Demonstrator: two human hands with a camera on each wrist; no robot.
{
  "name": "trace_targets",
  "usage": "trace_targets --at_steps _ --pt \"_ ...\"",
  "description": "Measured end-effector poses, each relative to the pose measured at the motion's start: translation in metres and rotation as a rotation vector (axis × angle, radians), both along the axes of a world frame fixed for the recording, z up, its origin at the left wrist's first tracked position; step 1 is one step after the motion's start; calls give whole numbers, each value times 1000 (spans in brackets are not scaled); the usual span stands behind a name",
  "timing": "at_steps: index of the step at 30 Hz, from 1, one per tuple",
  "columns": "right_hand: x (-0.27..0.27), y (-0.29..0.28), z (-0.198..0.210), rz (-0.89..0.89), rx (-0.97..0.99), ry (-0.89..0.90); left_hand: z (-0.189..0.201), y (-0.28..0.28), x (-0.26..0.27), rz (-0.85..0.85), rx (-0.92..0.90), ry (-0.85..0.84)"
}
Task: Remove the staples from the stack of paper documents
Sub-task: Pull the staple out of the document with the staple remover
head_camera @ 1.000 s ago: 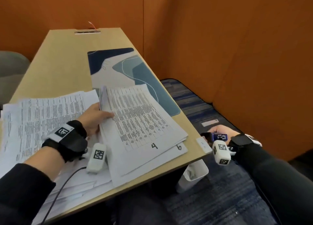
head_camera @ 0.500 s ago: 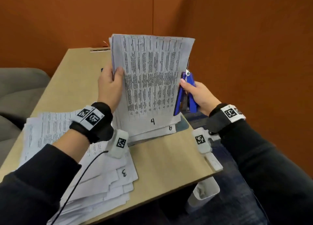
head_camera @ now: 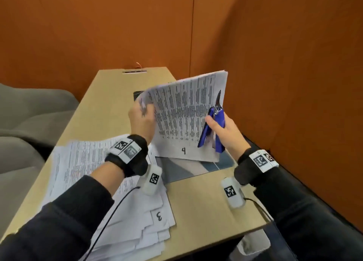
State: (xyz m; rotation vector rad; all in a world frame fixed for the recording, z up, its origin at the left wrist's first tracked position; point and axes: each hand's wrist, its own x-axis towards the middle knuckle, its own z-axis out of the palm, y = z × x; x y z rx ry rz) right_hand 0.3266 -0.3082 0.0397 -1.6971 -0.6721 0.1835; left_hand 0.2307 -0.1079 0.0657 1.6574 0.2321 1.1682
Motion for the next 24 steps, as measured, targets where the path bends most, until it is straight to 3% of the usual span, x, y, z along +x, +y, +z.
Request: trace_targets --at_steps 4,8,11,16,20,24 --pt "2 7 28 -54 173 -67 44 1 1 0 91 -318" --pt "-2 8 -6 -66 158 -11 0 -12 -2 -9 -150 -122" --pt "-10 6 -28 -69 116 28 -17 -11 -1 -52 -222 16" --pt "-5 1 -11 -127 153 27 19 -5 3 -2 -114 -171" --pt "-11 0 -20 -103 143 47 1 -15 5 -17 -149 -92" --pt "-18 -3 -25 -109 132 19 -3 -26 4 13 -57 -190"
